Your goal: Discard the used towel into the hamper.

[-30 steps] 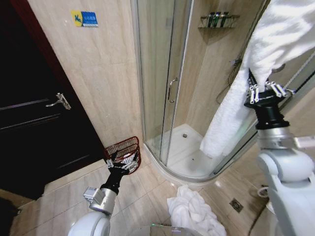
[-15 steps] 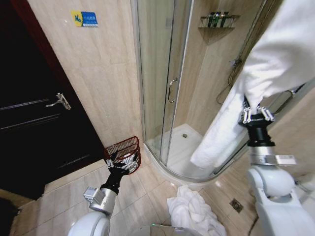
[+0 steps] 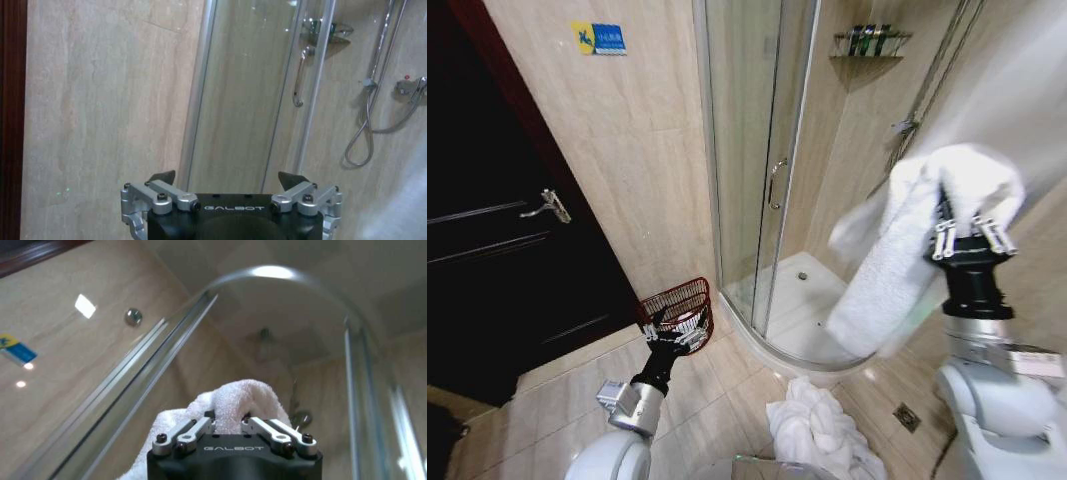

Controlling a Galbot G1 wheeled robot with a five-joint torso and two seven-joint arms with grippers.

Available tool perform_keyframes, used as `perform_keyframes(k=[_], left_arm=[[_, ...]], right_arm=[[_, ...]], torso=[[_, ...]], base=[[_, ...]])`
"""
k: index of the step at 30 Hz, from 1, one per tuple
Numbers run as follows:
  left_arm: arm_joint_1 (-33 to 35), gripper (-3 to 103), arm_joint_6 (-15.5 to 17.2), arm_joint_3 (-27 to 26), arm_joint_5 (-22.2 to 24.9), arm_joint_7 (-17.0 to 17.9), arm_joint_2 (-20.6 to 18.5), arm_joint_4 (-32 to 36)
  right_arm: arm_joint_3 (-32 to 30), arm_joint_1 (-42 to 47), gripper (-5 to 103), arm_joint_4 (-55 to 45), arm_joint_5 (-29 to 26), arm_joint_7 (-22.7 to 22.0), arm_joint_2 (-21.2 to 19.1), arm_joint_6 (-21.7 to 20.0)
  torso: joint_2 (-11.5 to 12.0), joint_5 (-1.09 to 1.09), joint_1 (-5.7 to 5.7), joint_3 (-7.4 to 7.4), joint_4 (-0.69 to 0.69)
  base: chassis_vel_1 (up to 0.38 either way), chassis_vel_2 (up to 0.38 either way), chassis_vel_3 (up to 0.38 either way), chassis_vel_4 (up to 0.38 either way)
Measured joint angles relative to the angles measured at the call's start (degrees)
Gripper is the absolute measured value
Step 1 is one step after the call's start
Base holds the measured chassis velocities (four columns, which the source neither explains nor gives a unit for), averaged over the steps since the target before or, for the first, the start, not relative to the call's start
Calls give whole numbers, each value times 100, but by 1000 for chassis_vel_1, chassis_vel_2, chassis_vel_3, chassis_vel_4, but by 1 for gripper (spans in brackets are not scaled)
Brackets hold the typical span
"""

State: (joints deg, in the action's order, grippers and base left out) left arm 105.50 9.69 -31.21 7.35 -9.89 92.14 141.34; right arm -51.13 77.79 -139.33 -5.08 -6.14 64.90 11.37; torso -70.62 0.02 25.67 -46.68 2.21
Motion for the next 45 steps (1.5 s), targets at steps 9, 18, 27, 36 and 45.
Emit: perform_keyframes(k=[9, 18, 27, 36, 45], left_arm=[[0, 100, 0, 0, 0, 0, 0, 0], [0, 100, 0, 0, 0, 0, 0, 0], [0, 100, 0, 0, 0, 0, 0, 0], [0, 100, 0, 0, 0, 0, 0, 0], [0, 100, 0, 0, 0, 0, 1, 0]], right_arm=[[-233, -267, 13, 41, -319, -20, -264, 31], [-202, -232, 13, -110, -835, -3, -285, 30], [-246, -150, 13, -241, -1049, -7, -234, 88], [-250, -92, 13, -315, -1000, -22, -193, 61], [-261, -56, 13, -358, -969, -22, -173, 60]], torso=[[0, 2, 0, 0, 0], [0, -2, 0, 0, 0], [0, -1, 0, 0, 0], [0, -1, 0, 0, 0], [0, -2, 0, 0, 0]], base=[[0, 0, 0, 0], [0, 0, 0, 0], [0, 0, 0, 0], [0, 0, 0, 0], [0, 0, 0, 0]])
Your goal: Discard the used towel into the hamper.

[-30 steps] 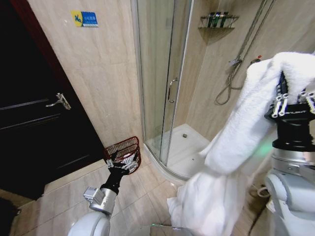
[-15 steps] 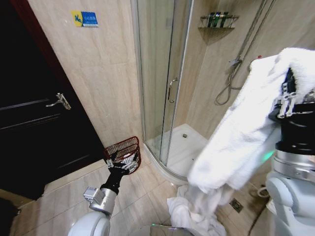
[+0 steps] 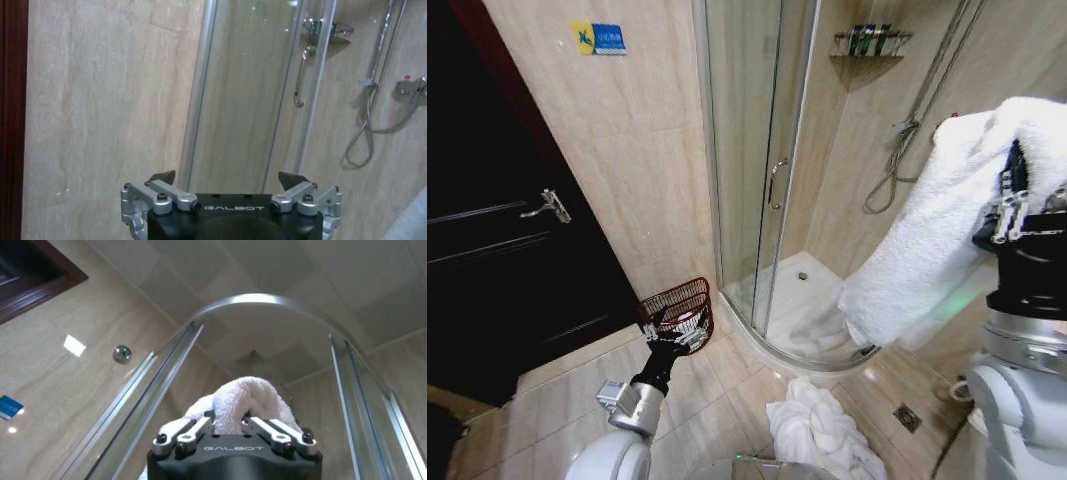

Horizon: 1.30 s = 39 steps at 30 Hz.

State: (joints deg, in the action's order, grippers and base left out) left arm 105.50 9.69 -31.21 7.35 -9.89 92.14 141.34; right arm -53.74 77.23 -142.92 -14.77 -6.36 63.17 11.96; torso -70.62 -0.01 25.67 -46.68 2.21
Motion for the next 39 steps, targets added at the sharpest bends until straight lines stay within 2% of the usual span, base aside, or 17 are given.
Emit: perform_keyframes(k=[16, 19, 39], left_arm=[[0, 100, 0, 0, 0, 0, -2, 0], [0, 100, 0, 0, 0, 0, -1, 0], [0, 100, 0, 1, 0, 0, 0, 0]], right_arm=[[-29, 89, 13, -33, -60, -74, 23, 35], [-22, 149, 13, -34, -62, -76, 61, 35], [-2, 277, 13, -34, -5, -32, 133, 15]], torso=[[0, 4, 0, 0, 0], [0, -1, 0, 0, 0], [0, 0, 0, 0, 0]], base=[[100, 88, -99, -90], [0, 0, 0, 0], [0, 0, 0, 0]])
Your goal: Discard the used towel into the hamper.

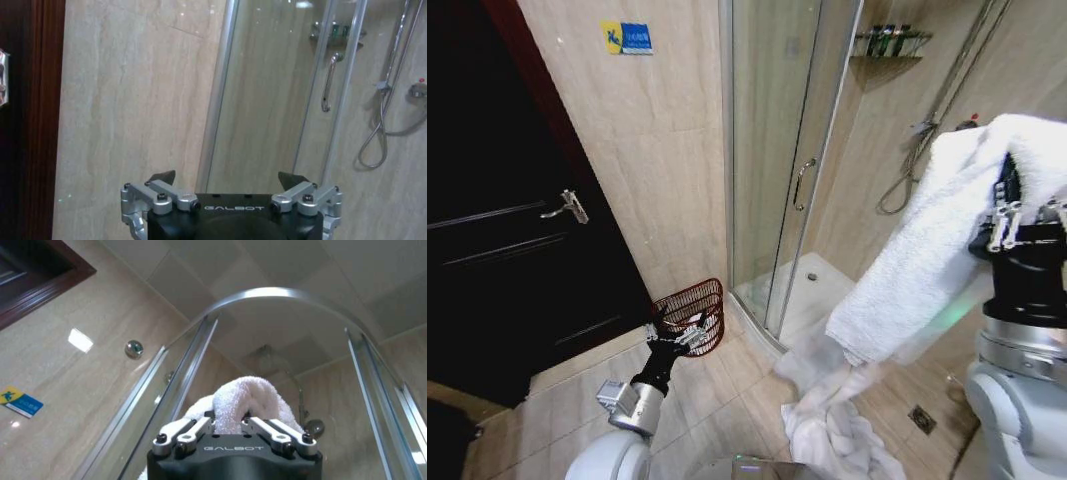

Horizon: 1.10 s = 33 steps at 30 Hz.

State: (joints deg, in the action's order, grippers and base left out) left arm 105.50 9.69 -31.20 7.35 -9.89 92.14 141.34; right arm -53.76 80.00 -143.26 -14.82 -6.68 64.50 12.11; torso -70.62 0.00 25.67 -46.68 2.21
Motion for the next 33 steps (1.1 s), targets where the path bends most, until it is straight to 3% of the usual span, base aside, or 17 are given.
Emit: perform_keyframes(k=[14, 21, 23, 33], left_arm=[[0, 100, 0, -1, 0, 0, 0, 0], [0, 100, 0, -2, 0, 1, -4, 0], [0, 100, 0, -2, 0, 1, -4, 0], [0, 100, 0, 1, 0, 0, 1, 0]], right_arm=[[32, 15, 13, 2, 15, 37, 0, 18], [122, 10, 13, 1, -48, 145, 4, 93], [125, 10, 13, 2, -84, 165, 2, 97], [156, -20, 13, 2, -185, 187, -29, 99]], torso=[[0, -1, 0, 0, 0], [0, 8, 0, 0, 1], [0, 0, 0, 0, 1], [0, -3, 0, 0, -1]], base=[[146, 152, -143, -143], [226, 212, -213, -225], [104, 61, -67, -110], [-37, -28, 38, 22]])
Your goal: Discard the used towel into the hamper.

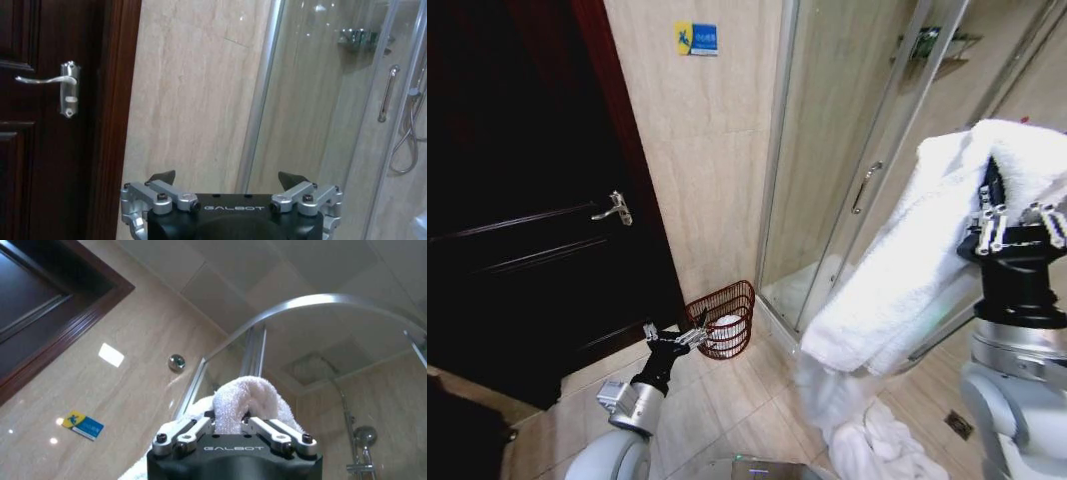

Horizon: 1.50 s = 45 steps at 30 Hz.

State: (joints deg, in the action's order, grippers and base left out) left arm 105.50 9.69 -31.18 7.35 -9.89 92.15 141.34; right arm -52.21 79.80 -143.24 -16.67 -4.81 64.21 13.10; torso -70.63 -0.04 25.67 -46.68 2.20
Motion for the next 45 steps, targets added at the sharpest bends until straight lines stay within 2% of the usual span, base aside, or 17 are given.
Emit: perform_keyframes(k=[2, 30, 45], left_arm=[[0, 100, 0, 0, 0, 0, 0, 0], [0, 100, 0, -2, 0, 0, -1, 0], [0, 100, 0, -2, 0, 0, -1, 0]], right_arm=[[8, -26, 13, 0, -16, 8, -3, 2], [-37, -8, 13, 0, -75, 23, -49, 18], [-59, 40, 13, 0, -118, 25, -42, 13]], torso=[[0, 5, 0, 0, 0], [0, 5, 1, 0, 3], [0, 4, 1, 0, 1]], base=[[1, 8, 28, 29], [93, 89, 82, 84], [13, 13, 7, 14]])
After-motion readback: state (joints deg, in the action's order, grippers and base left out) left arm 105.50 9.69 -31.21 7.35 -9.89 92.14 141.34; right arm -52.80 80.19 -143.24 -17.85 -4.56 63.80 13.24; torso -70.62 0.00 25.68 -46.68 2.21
